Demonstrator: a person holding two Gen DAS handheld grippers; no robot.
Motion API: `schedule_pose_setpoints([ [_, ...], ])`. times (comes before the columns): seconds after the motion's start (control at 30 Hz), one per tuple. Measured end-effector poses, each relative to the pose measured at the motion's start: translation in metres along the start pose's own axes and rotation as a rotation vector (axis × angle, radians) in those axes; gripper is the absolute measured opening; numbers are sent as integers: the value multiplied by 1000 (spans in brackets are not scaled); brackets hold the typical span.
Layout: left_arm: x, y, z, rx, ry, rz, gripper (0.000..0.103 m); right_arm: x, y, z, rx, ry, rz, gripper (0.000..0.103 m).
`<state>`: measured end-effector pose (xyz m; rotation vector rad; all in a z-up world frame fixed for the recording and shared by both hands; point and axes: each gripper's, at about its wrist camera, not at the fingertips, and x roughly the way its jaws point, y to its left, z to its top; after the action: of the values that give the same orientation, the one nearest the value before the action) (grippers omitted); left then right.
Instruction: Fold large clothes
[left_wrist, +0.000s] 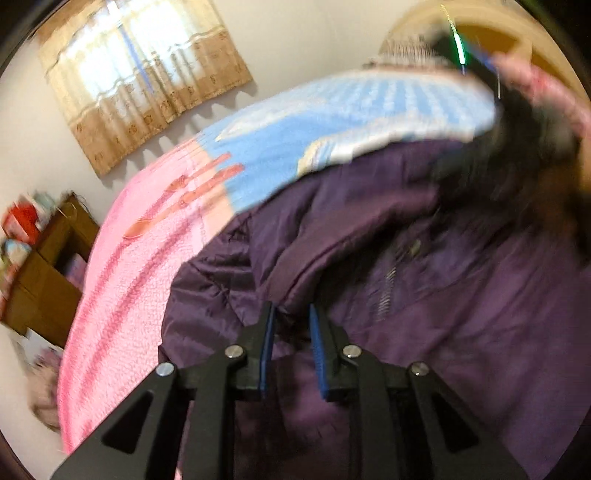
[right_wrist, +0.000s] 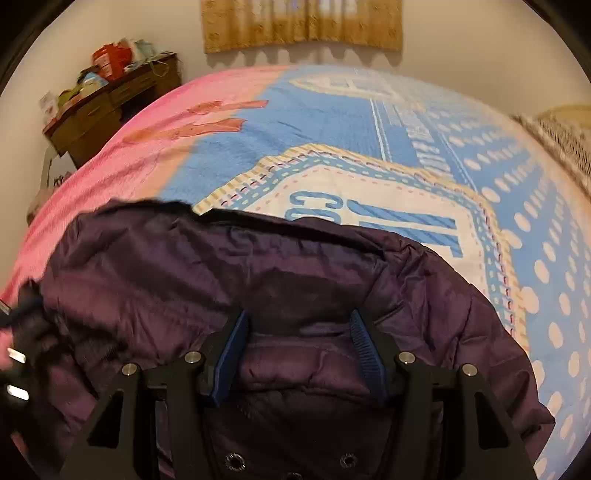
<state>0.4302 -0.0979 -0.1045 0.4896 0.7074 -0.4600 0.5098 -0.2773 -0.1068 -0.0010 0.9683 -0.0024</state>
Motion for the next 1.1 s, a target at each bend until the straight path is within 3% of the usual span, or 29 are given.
schedule_pose_setpoints([
  [0.07, -27, 6, 10, -56, -73, -19, 47, 1, -1, -2, -12, -6, -1, 59],
  [0.13, -50, 13, 26, -136, -154, -42, 62, 3, -3, -2, -8, -7, 10, 59],
  [0.23, -61, 24, 53, -261, -235, -80, 73, 4, -5, -4, -9, -25, 14, 59],
  [0.3, -44, 22, 63, -285, -210, -44, 85, 3, -6, -5, -6, -40, 17, 59],
  [0.4, 9, 10, 64, -288, -92, 4, 85, 3, -5, -6, 1, -55, 24, 59],
  [0.57, 70, 7, 32, -373, 93, -43, 86, 5, -9, -9, 23, -62, 48, 59],
  [0.63, 85, 18, 16, -444, 146, -88, 92, 7, -7, -8, 18, -53, 39, 59],
  [0.7, 91, 23, 11, -489, 161, -124, 95, 9, -3, -8, 3, -48, 16, 59],
  [0.83, 91, 9, 8, -450, 177, -68, 103, 13, 1, -8, -15, -35, -18, 59],
  [1.1, 95, 12, 9, -452, 185, -53, 103, 17, 3, -7, -27, -18, -37, 60],
])
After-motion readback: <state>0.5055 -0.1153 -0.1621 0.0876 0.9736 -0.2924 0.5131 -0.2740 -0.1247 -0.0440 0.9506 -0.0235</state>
